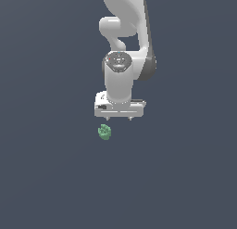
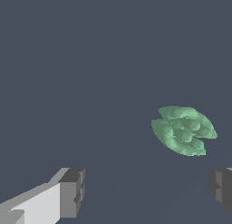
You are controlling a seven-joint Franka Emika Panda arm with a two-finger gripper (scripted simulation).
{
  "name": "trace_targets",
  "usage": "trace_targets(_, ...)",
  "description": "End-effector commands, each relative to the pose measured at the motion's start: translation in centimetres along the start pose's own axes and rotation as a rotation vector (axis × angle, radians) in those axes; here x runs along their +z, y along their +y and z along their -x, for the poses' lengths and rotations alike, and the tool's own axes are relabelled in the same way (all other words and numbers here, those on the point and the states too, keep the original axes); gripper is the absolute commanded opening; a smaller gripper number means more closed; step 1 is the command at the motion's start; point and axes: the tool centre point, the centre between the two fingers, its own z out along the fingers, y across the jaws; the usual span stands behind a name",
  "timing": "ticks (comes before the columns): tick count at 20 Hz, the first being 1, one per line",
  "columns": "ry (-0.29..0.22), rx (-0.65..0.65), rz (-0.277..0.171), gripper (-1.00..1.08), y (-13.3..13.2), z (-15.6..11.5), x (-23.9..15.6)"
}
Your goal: Pick up the object and move it to a goal position.
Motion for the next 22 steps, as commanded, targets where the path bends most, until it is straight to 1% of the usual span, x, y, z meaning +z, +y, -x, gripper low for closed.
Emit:
trace_targets(1,0.000,0.000,0.000,1.00,0.0,0.0,0.0)
trace_targets(4,0.008,0.001,-0.002,1.00,-0.3,-0.2,-0.4)
trace_targets(9,0.040,-0.006,-0.009,1.00,-1.7,-1.0,-2.1)
trace_targets(12,0.044,-0.014,-0.010,1.00,-2.0,-1.1,-2.4)
trace_targets(17,0.042,0.008,-0.010,1.00,-1.6,-1.1,-2.1)
trace_targets(22,0.042,0.079,-0.012,1.00,-0.5,-1.2,-1.4)
